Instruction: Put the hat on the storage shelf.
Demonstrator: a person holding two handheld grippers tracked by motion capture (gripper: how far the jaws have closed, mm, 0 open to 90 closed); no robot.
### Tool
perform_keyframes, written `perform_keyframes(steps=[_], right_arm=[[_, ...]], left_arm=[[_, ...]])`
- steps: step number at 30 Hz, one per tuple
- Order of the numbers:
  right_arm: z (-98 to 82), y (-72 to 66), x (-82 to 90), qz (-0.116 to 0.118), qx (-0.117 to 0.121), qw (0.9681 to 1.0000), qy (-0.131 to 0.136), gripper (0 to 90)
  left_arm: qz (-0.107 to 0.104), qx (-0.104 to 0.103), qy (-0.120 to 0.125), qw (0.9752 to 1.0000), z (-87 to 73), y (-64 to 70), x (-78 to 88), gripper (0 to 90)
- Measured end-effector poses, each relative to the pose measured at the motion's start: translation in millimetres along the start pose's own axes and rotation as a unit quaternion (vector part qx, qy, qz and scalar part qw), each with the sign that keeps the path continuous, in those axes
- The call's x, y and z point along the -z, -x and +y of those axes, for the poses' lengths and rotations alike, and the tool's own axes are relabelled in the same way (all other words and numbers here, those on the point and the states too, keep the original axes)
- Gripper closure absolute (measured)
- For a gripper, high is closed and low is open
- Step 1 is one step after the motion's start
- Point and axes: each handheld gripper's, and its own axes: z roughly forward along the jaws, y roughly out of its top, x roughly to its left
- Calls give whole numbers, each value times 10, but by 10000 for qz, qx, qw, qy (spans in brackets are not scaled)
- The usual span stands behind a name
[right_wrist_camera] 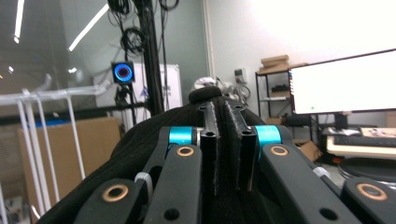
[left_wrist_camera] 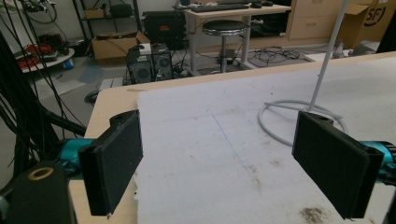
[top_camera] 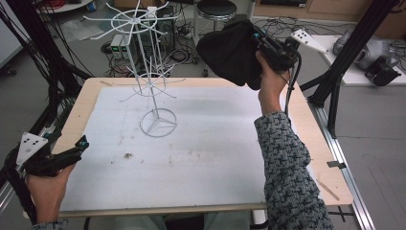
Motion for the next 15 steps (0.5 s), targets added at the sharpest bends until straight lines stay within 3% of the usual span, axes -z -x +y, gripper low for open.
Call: perform_keyframes(steps=[9, 11, 15], right_arm=[[129, -39, -60, 91, -87, 9996, 233, 851], [144, -29, -80, 133, -283, 9989, 362, 850], [186, -49, -134, 198, -360, 9983, 406, 850]], left_arm=[[12, 13, 43, 10000, 11, -10, 18, 165], [9, 6, 43, 10000, 13, -18, 25, 165], [18, 34, 55, 10000, 13, -29, 28, 165]])
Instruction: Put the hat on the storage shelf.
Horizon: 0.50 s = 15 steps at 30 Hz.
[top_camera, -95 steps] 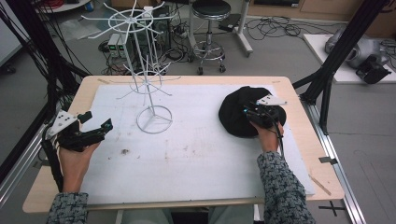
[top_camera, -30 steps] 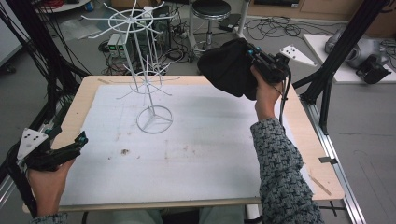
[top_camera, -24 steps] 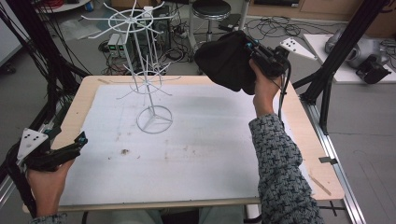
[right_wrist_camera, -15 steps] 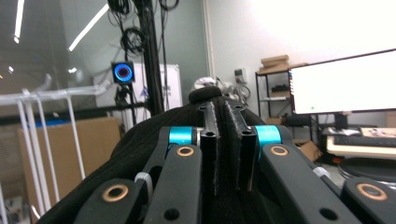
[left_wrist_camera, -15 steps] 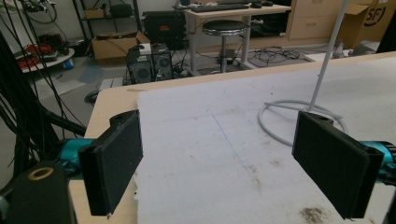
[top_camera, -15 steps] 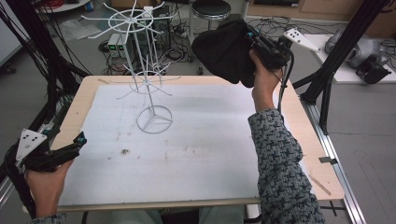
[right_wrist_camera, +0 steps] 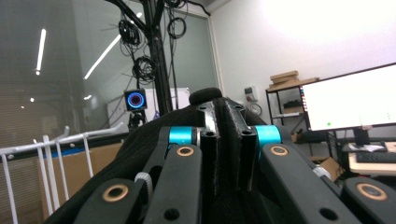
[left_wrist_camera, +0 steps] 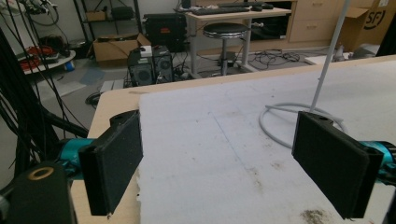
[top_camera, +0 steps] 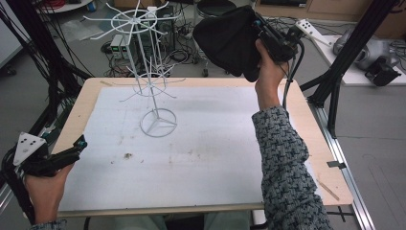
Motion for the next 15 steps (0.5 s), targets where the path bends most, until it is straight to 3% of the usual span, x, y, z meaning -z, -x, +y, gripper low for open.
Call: perform_keyframes(steps=[5, 15], right_arm=[[92, -84, -91, 76, 108, 9998, 138, 851], [279, -198, -168, 184, -19, 9987, 480, 850]], left_arm=[[1, 18, 25, 10000, 7, -7, 16, 165], [8, 38, 73, 10000, 16, -22, 44, 165]])
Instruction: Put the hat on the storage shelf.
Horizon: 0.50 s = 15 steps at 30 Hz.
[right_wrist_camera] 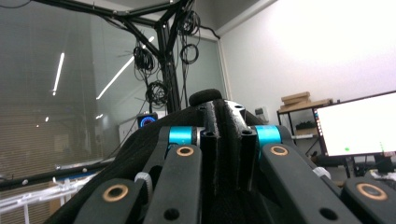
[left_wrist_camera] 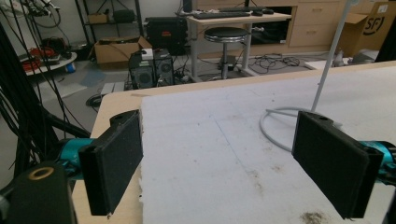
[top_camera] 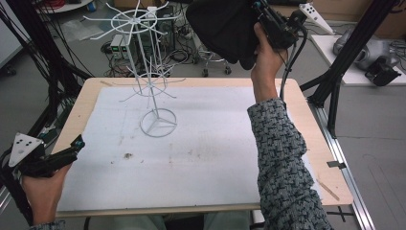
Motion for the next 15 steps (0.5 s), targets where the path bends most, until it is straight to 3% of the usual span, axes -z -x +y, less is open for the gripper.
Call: perform_keyframes(steps=[15], right_arm=[[143, -58, -117, 103, -146, 9994, 295, 850]], left_arm=[[10, 38, 22, 10000, 1, -12, 13, 165]])
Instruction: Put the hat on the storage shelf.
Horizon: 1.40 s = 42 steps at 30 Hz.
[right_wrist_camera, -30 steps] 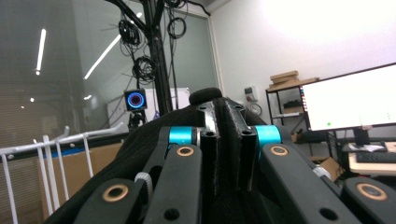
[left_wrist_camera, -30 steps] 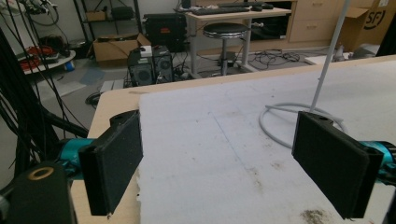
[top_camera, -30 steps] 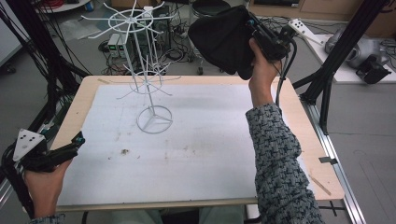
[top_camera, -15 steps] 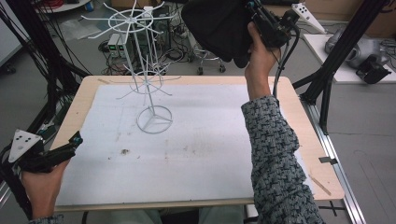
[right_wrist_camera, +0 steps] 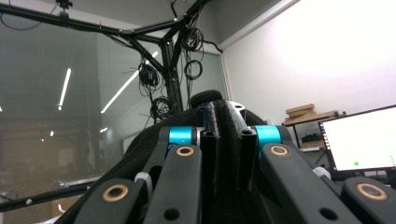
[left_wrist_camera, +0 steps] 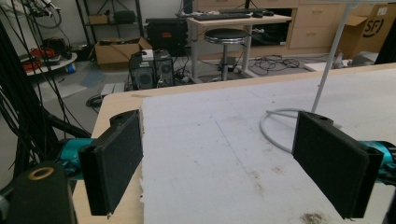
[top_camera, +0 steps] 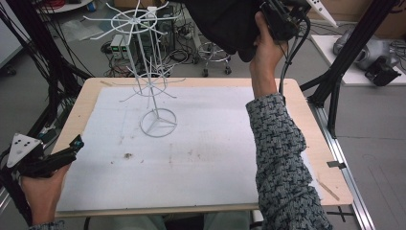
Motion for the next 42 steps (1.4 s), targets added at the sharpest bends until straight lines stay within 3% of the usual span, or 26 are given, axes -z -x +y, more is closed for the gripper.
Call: perform_keyframes(steps=[14, 27, 42], right_arm=[[-28, -26, -210, 285, -208, 9993, 121, 850], [-144, -37, -452, 626, -560, 9963, 170, 850], [-291, -20, -564, 676, -755, 9948, -29, 847]], left_arm=[[89, -76, -43, 9999, -21, -12, 103, 165], [387, -76, -77, 9992, -70, -91, 343, 167], [403, -57, -32, 9992, -56, -123, 369, 167]])
